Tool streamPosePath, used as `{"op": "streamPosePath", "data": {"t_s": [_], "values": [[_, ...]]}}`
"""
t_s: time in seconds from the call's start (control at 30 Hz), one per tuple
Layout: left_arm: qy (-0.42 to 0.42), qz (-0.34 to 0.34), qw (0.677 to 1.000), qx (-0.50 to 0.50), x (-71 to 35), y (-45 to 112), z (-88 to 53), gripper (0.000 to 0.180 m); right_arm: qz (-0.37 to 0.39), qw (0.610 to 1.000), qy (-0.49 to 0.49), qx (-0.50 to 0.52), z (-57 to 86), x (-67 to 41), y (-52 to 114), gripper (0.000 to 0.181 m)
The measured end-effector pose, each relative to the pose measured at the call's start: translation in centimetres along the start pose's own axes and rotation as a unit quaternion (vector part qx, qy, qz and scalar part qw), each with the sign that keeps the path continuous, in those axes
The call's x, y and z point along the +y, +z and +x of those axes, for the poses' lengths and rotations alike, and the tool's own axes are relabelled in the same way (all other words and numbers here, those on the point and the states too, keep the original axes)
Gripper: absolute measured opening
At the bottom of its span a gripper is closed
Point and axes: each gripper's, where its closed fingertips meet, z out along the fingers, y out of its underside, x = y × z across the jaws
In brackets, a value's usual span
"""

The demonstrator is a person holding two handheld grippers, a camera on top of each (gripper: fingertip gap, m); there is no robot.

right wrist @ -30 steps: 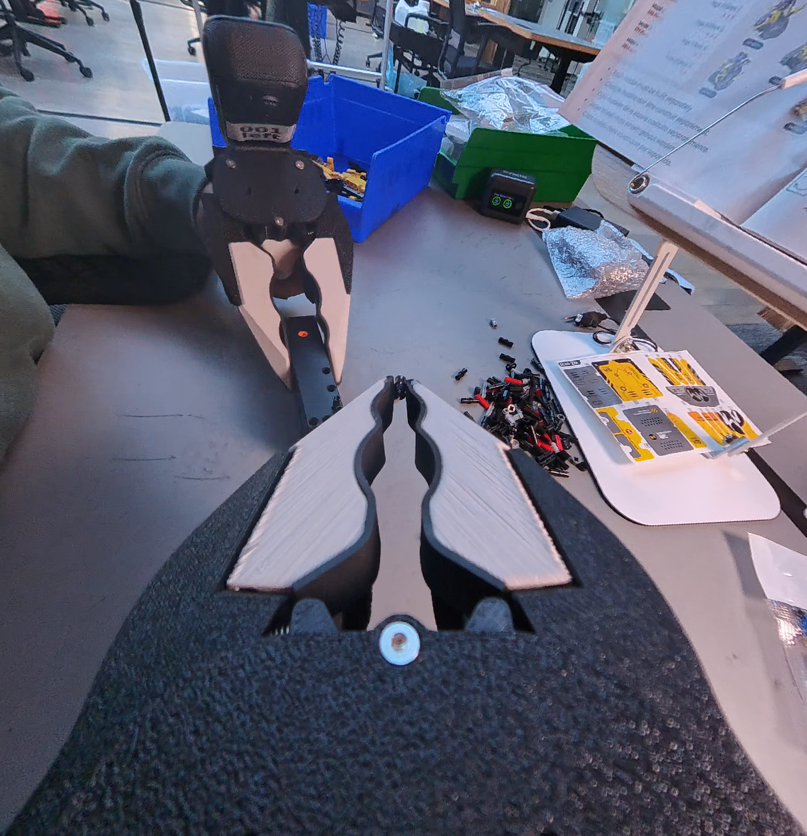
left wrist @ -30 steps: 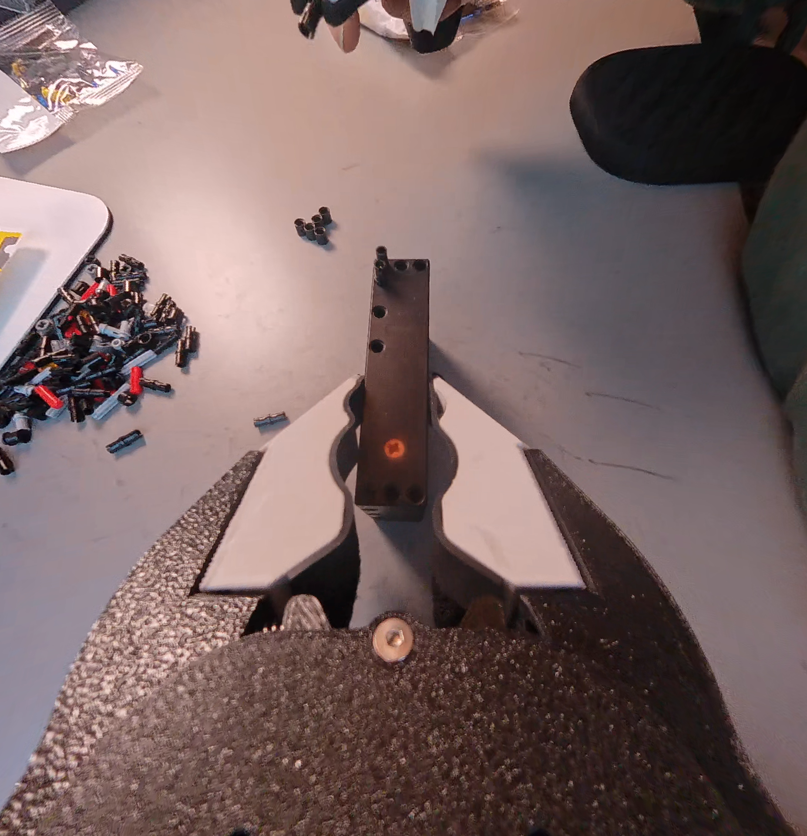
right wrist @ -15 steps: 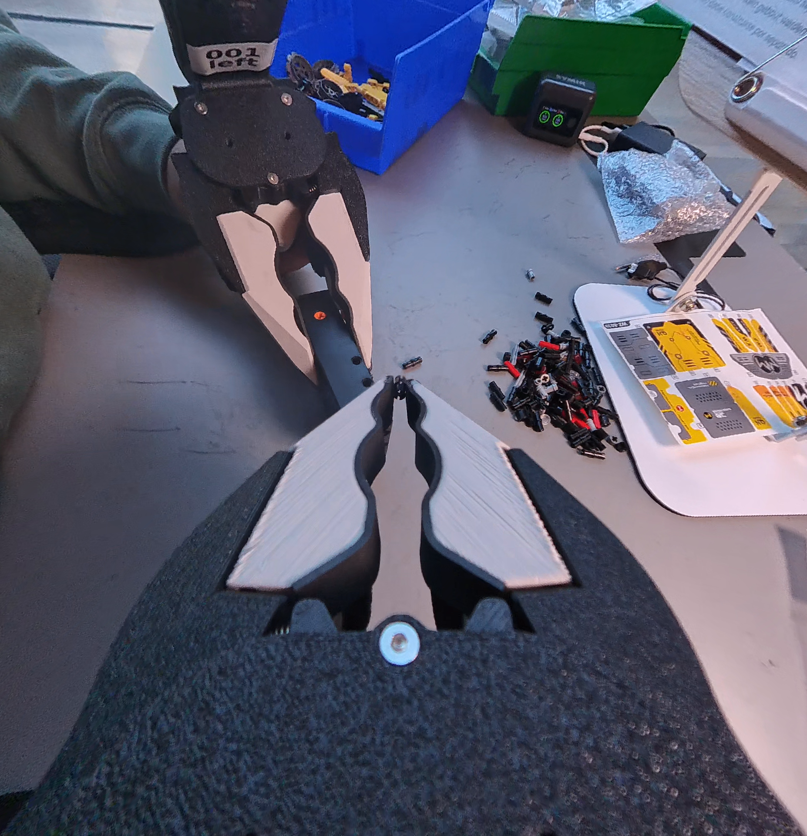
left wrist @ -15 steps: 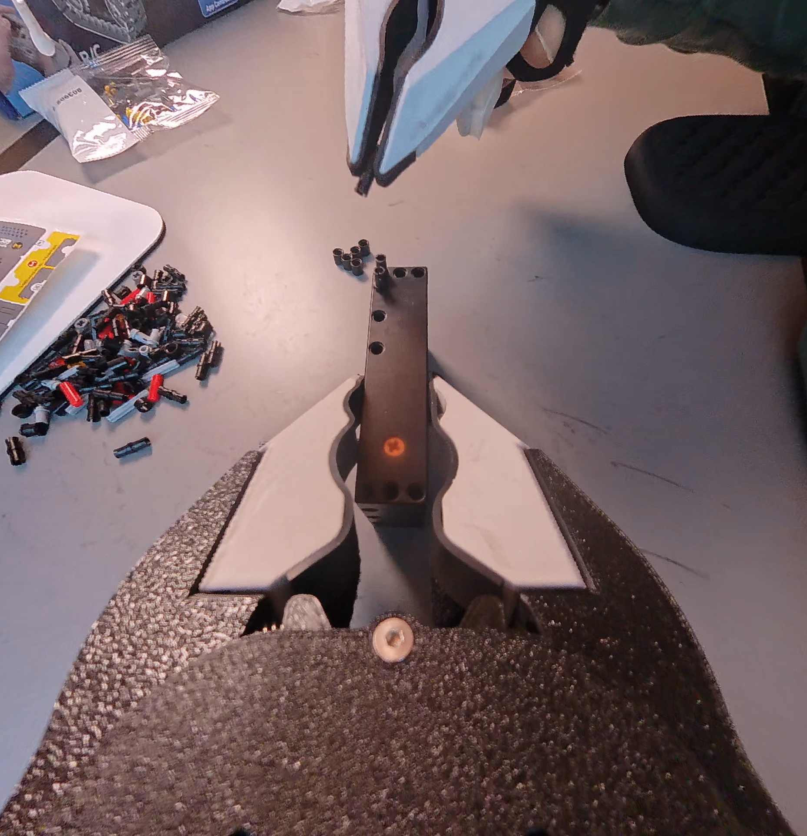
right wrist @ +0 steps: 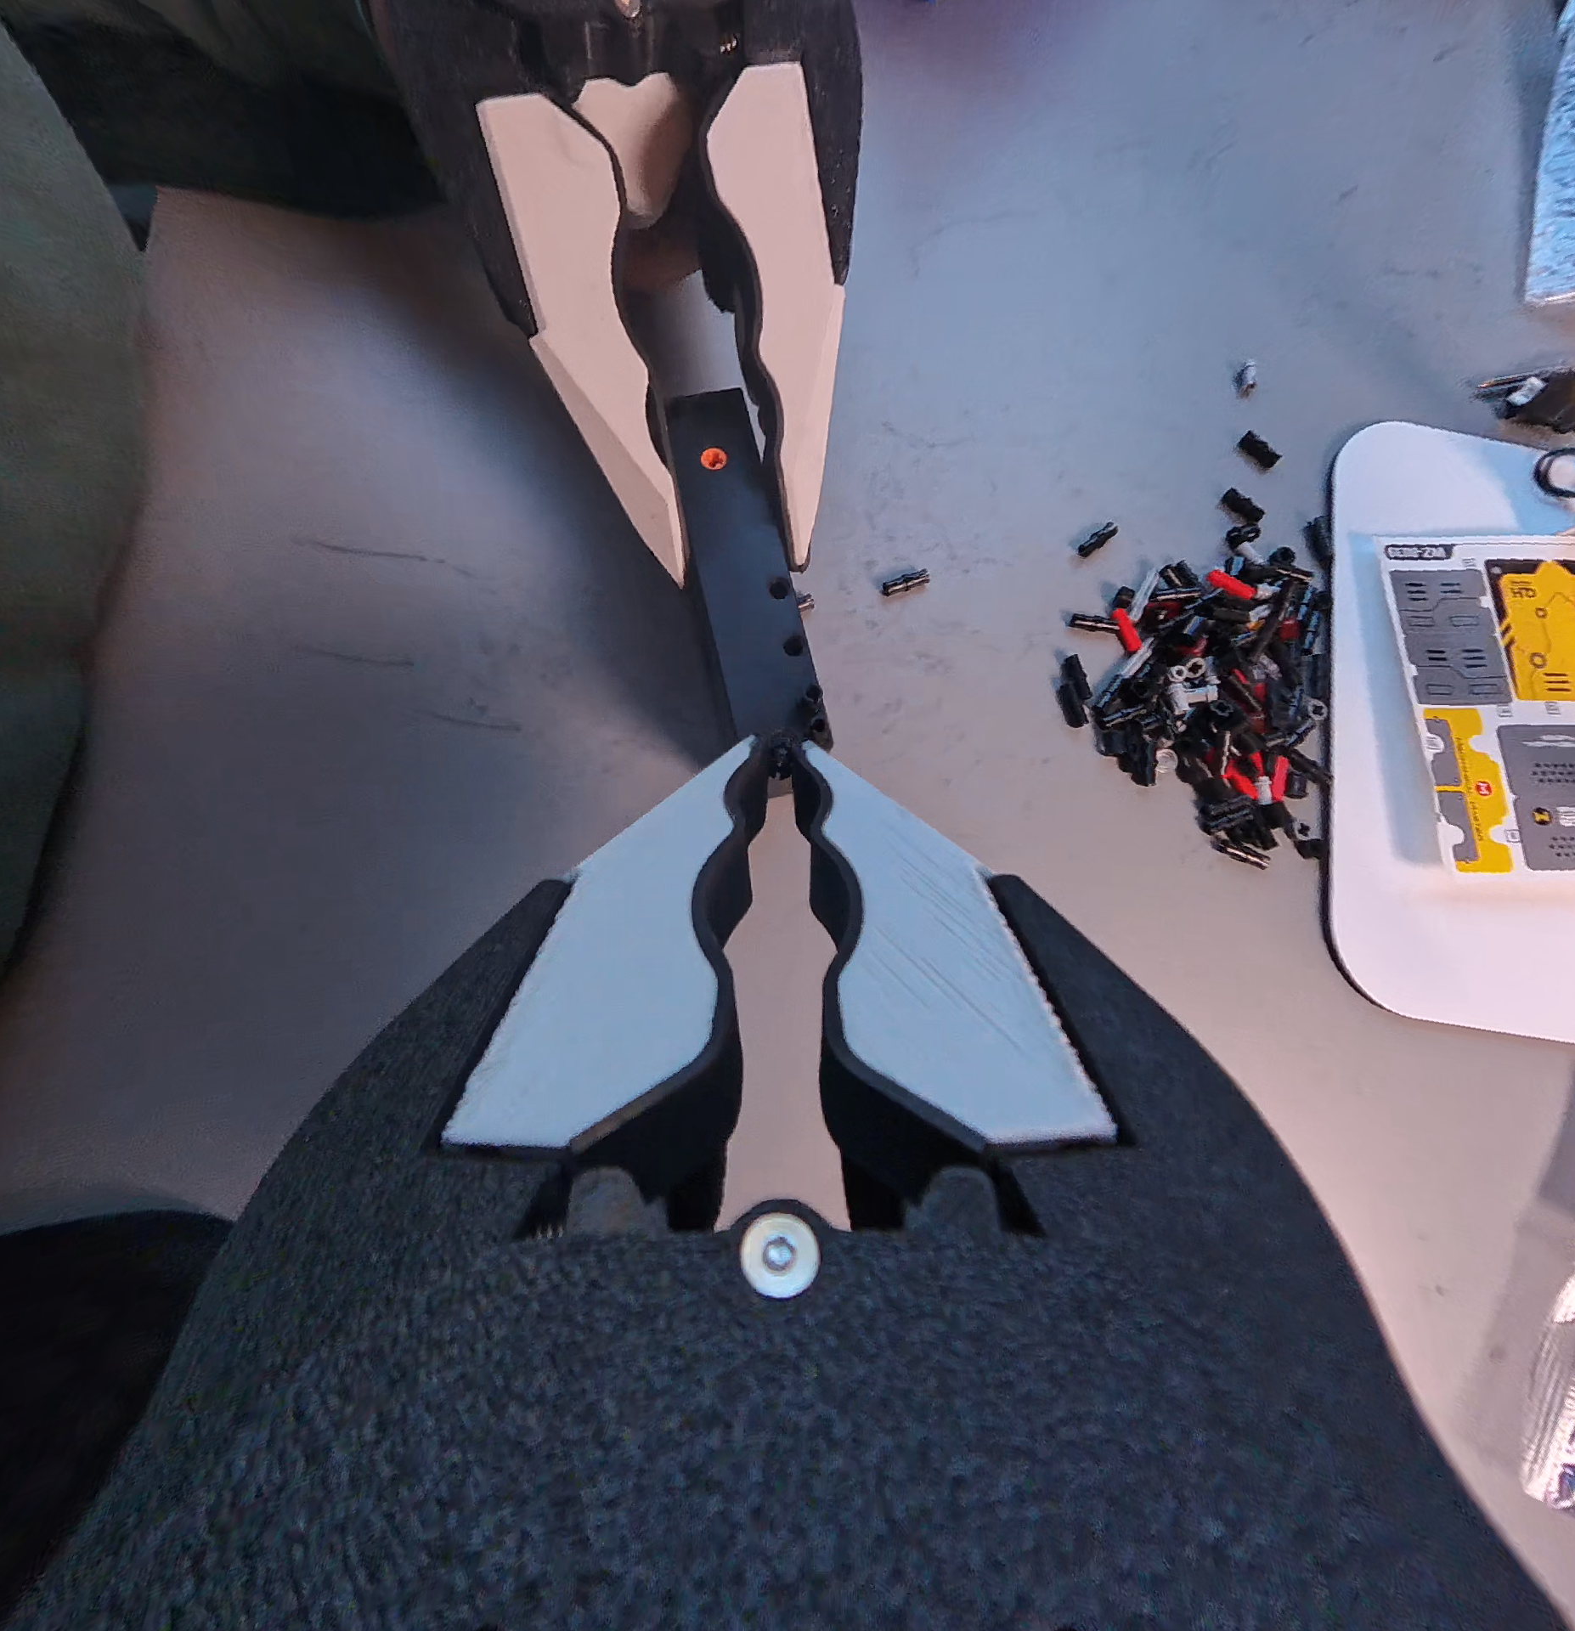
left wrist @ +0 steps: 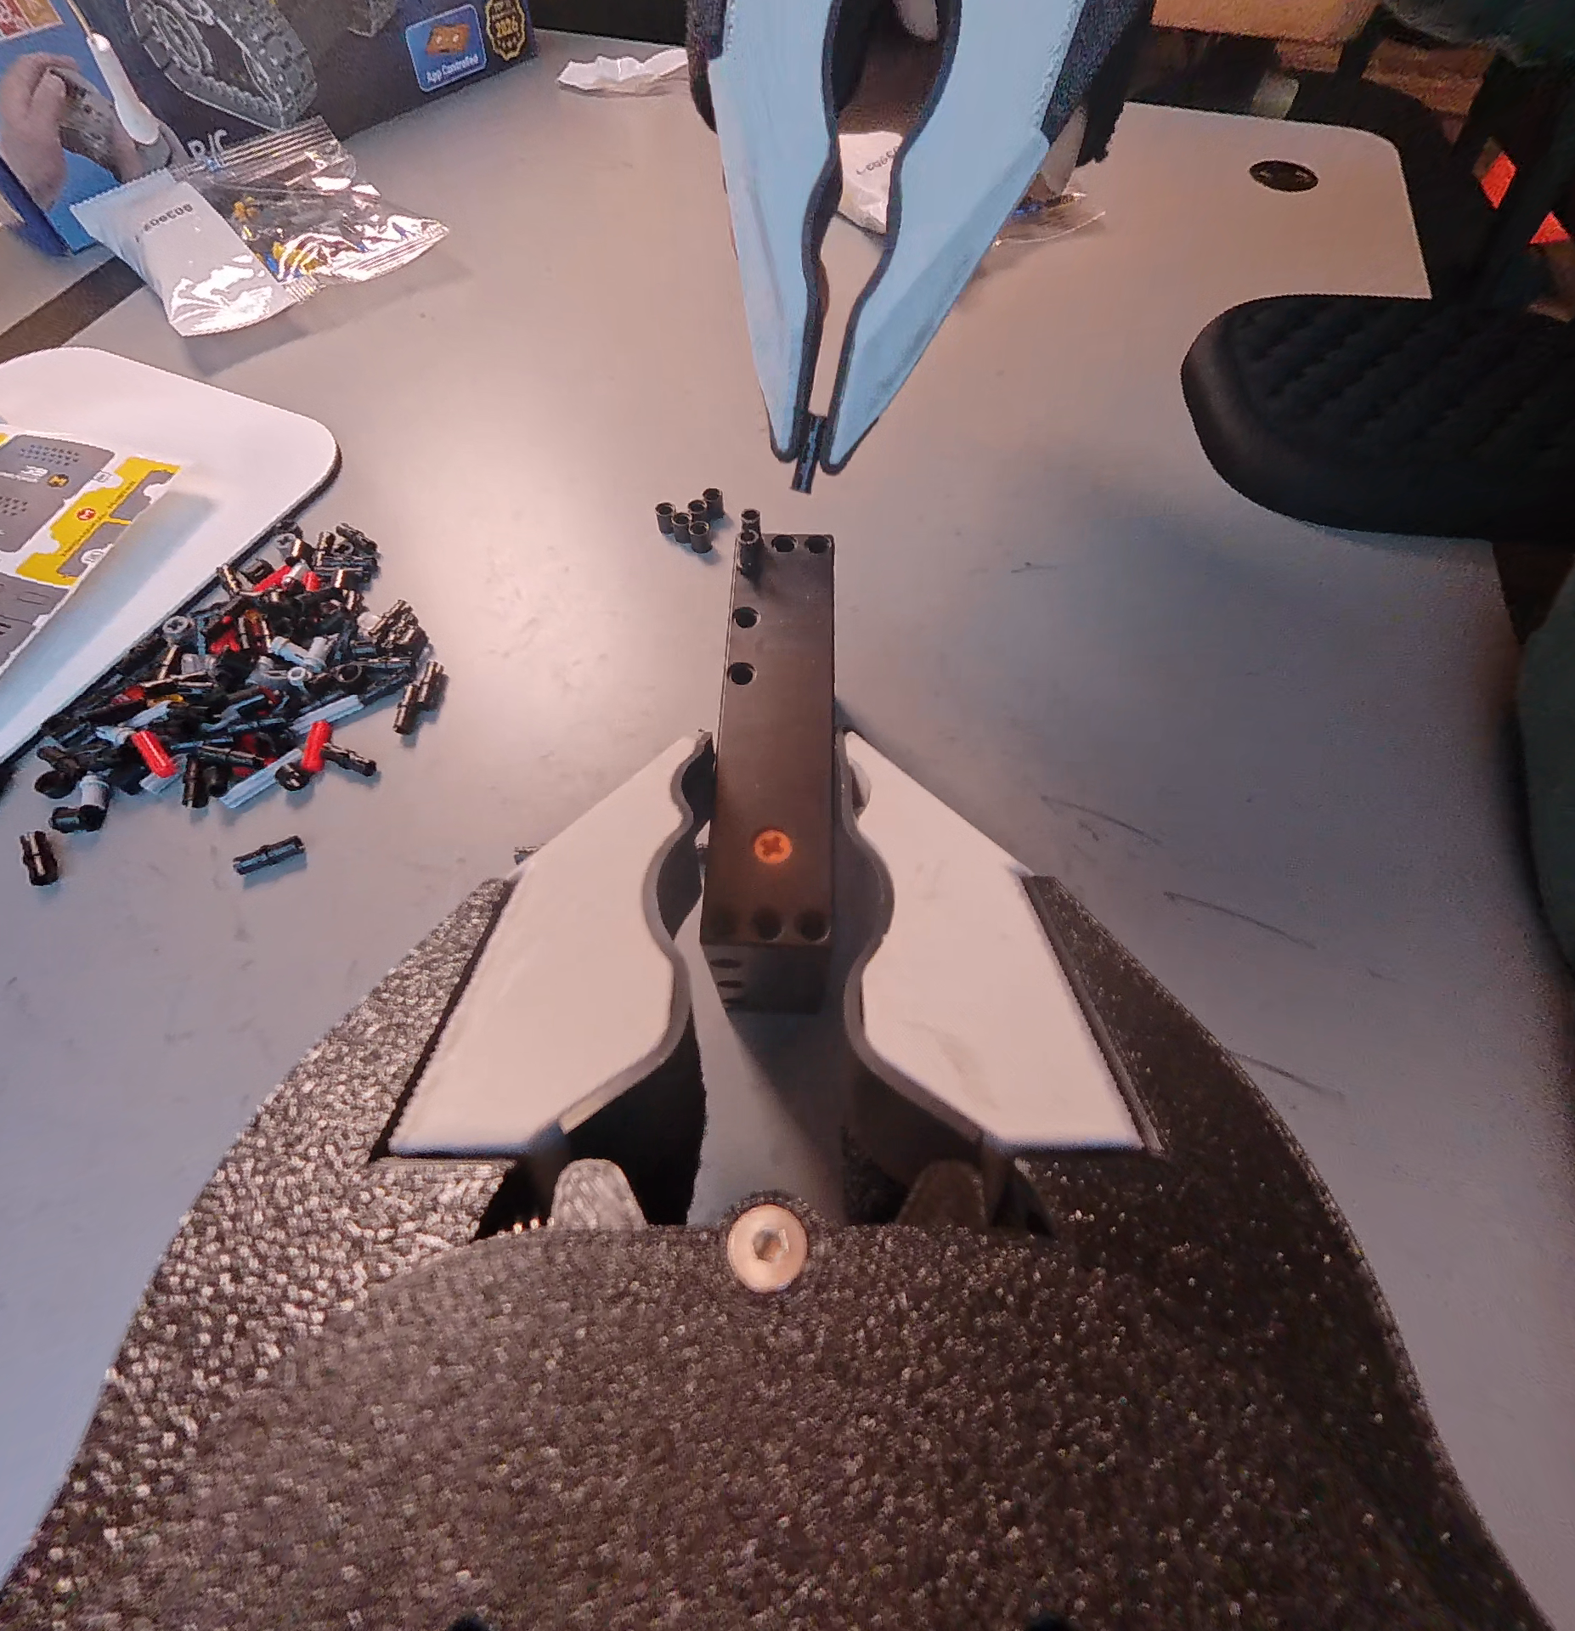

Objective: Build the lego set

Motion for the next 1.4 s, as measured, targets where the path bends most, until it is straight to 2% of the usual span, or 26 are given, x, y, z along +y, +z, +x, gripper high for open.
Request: {"op": "streamPosePath", "data": {"t_s": [0.33,0.5,1.4], "values": [[0.0,0.0,1.0,0.001,0.0,0.0,0.0,0.026,-0.117,0.99,-0.077,-0.037,0.1,0.5,1.1,0.003],[-0.001,0.001,1.0,0.003,0.0,0.0,0.1,0.026,-0.145,0.983,-0.097,-0.05,0.0,0.6,1.3,0.003],[-0.016,0.001,1.0,0.014,0.0,0.0,-0.1,0.026,-0.196,0.959,-0.164,-0.118,-0.9,0.6,1.3,0.003]]}}
